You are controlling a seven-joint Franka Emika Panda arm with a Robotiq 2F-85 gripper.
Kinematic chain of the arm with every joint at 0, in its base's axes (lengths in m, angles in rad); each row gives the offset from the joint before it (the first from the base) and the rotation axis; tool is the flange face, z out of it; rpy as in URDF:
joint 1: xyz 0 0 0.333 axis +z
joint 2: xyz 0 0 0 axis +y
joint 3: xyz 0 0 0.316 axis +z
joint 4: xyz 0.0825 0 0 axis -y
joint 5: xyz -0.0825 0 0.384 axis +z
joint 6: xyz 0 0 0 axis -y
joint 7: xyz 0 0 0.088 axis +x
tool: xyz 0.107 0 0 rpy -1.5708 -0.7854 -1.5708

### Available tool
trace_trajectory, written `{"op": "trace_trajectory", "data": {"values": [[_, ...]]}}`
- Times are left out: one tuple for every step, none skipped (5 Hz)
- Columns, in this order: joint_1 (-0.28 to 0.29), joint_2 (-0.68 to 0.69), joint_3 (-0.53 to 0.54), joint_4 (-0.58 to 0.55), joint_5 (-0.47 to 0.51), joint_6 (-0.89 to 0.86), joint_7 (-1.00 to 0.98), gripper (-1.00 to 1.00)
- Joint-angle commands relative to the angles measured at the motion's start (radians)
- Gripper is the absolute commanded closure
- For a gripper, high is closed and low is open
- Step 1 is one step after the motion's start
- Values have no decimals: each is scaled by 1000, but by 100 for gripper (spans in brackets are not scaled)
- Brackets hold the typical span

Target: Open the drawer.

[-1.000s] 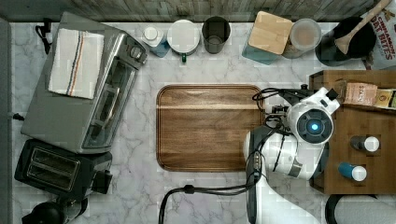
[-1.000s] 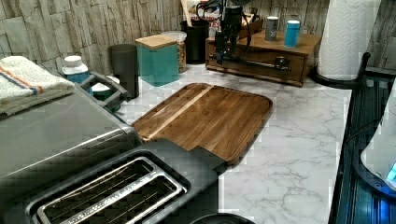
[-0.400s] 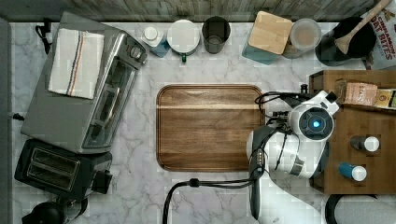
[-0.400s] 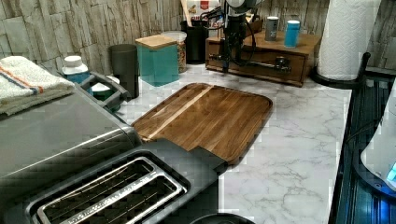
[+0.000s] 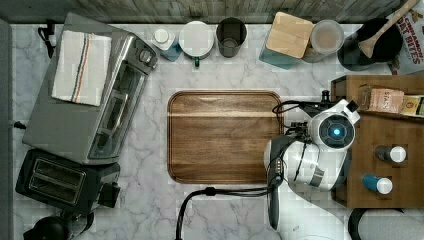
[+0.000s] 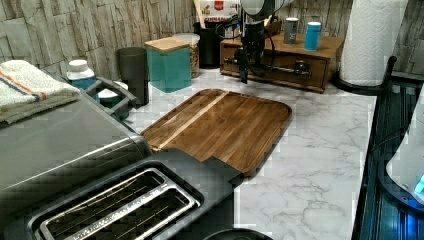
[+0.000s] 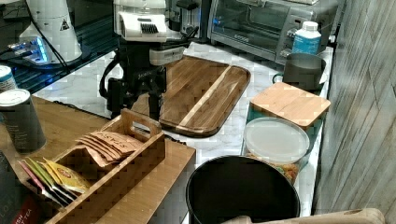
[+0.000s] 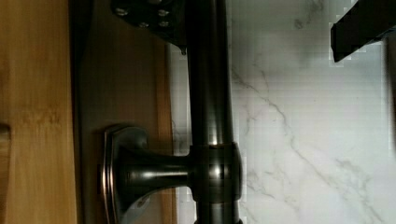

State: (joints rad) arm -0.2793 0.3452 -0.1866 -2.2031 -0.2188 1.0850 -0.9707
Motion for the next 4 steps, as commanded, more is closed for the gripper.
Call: {"op": "trace_trajectory", "data": {"values": [[-30, 4, -15, -25, -11, -69, -55, -100], [-32, 5, -9, -31, -3, -77, -64, -100], [-62, 20, 32, -17, 34, -99, -139, -100], [-65, 7, 82, -16, 61, -173, -147, -100]]}}
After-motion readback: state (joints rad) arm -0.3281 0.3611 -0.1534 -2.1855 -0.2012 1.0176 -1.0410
